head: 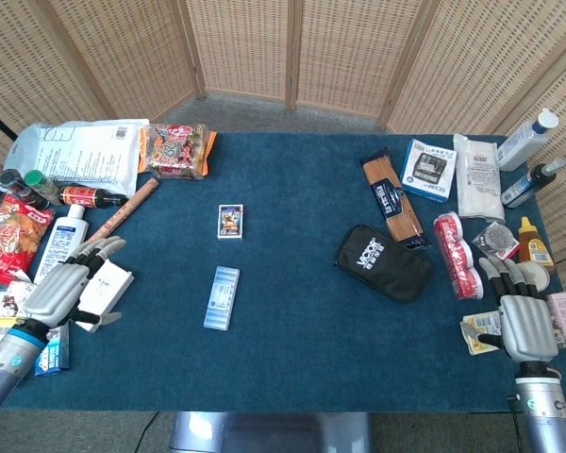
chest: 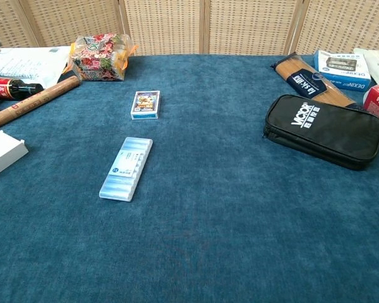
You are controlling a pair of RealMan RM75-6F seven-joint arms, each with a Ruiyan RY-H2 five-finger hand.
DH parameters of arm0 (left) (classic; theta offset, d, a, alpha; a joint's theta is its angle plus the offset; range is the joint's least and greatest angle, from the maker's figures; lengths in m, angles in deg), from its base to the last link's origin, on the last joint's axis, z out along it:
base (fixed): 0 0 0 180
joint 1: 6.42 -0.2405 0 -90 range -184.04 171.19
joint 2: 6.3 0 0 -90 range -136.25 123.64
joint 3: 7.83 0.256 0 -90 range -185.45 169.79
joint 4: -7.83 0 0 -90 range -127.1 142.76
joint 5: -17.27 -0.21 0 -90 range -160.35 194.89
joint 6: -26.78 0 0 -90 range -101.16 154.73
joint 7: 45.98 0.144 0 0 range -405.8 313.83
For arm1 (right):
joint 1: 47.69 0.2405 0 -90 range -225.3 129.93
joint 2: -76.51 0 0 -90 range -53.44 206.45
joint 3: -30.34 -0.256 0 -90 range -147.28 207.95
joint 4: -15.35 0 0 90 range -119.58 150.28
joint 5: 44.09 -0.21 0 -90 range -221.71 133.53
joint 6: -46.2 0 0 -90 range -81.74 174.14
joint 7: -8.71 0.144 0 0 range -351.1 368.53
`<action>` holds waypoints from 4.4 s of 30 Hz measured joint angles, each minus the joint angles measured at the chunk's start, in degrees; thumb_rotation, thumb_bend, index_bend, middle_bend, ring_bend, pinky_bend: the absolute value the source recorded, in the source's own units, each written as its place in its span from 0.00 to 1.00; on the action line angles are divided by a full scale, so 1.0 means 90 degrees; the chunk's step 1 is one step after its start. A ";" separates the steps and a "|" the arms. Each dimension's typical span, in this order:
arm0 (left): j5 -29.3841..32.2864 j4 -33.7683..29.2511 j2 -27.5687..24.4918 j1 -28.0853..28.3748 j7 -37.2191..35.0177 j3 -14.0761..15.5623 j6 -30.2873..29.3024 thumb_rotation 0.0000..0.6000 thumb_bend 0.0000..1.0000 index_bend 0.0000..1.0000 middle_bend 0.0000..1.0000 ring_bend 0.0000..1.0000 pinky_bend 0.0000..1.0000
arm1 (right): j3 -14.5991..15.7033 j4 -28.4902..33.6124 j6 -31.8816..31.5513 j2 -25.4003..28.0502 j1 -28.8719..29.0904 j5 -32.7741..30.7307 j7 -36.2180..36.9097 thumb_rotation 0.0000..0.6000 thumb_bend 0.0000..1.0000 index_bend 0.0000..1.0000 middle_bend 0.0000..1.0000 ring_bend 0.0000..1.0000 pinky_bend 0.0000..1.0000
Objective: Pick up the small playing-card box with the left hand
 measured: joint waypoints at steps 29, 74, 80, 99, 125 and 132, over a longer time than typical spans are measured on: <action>0.2787 0.2776 0.2827 0.2330 0.2438 -0.1037 0.1412 0.96 0.05 0.00 0.13 0.00 0.00 | -0.0068 -0.0267 -0.0184 0.0202 -0.0350 -0.0107 0.0521 1.00 0.11 0.00 0.00 0.00 0.00; 0.4235 0.6504 0.5226 0.4238 0.3168 -0.1306 0.2983 0.95 0.07 0.00 0.26 0.00 0.00 | -0.0194 -0.0159 -0.0352 0.0330 -0.0725 -0.0390 0.0713 1.00 0.11 0.00 0.00 0.00 0.00; 0.3995 0.6826 0.5436 0.4321 0.2915 -0.1340 0.3129 0.95 0.07 0.00 0.24 0.00 0.00 | -0.0225 -0.0156 -0.0357 0.0341 -0.0736 -0.0402 0.0720 1.00 0.11 0.00 0.00 0.00 0.00; 0.3694 0.7578 0.5931 0.4531 0.2627 -0.1414 0.3514 1.00 0.07 0.00 0.31 0.00 0.00 | -0.0246 -0.0244 -0.0413 0.0338 -0.0862 -0.0405 0.1000 1.00 0.11 0.00 0.00 0.00 0.00; 0.3124 0.5911 0.5002 0.4000 0.2087 -0.1714 0.2471 1.00 0.14 0.16 0.58 0.03 0.00 | -0.0271 -0.0425 -0.0456 0.0215 -0.0913 -0.0205 0.1385 1.00 0.11 0.00 0.01 0.00 0.00; 0.2958 0.4015 0.3869 0.3563 0.2061 -0.1856 0.1753 1.00 0.14 0.16 0.58 0.03 0.00 | -0.0241 -0.0577 -0.0331 0.0081 -0.0858 -0.0166 0.1494 1.00 0.11 0.00 0.01 0.00 0.00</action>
